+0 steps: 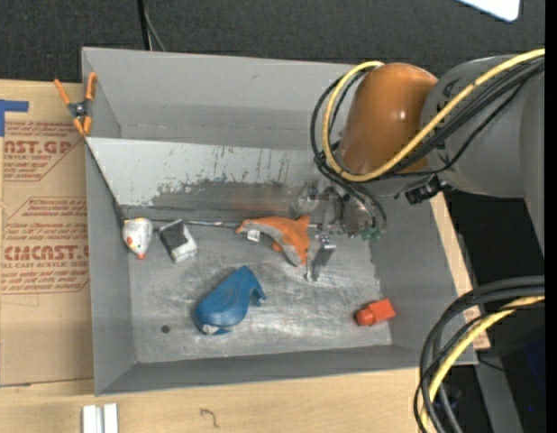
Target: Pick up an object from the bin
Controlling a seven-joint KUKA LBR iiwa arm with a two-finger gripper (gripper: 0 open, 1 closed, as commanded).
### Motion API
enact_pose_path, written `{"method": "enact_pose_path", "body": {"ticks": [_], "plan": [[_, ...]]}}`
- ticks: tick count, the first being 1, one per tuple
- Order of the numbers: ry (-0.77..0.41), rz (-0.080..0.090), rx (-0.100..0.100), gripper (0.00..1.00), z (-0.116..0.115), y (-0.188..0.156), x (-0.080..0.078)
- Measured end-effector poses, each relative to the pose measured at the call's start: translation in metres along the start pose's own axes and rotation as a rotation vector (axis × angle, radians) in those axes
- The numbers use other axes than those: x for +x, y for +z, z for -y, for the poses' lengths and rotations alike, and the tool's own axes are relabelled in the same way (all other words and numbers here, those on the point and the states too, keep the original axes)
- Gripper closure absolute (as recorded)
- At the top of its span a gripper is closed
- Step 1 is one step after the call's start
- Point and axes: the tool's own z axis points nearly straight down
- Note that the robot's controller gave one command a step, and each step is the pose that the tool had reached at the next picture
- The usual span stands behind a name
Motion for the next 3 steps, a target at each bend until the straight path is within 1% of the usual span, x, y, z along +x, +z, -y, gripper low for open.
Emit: {"method": "enact_pose_path", "body": {"ticks": [1, 2, 3], "plan": [[0.099, 0.006, -0.001, 0.0, -0.034, 0.022, -0.006], [0.145, 0.015, -0.008, 0.0, -0.018, 0.08, -0.009], [0.199, 0.034, -0.006, 1.0, -0.009, 0.075, -0.013]]}}
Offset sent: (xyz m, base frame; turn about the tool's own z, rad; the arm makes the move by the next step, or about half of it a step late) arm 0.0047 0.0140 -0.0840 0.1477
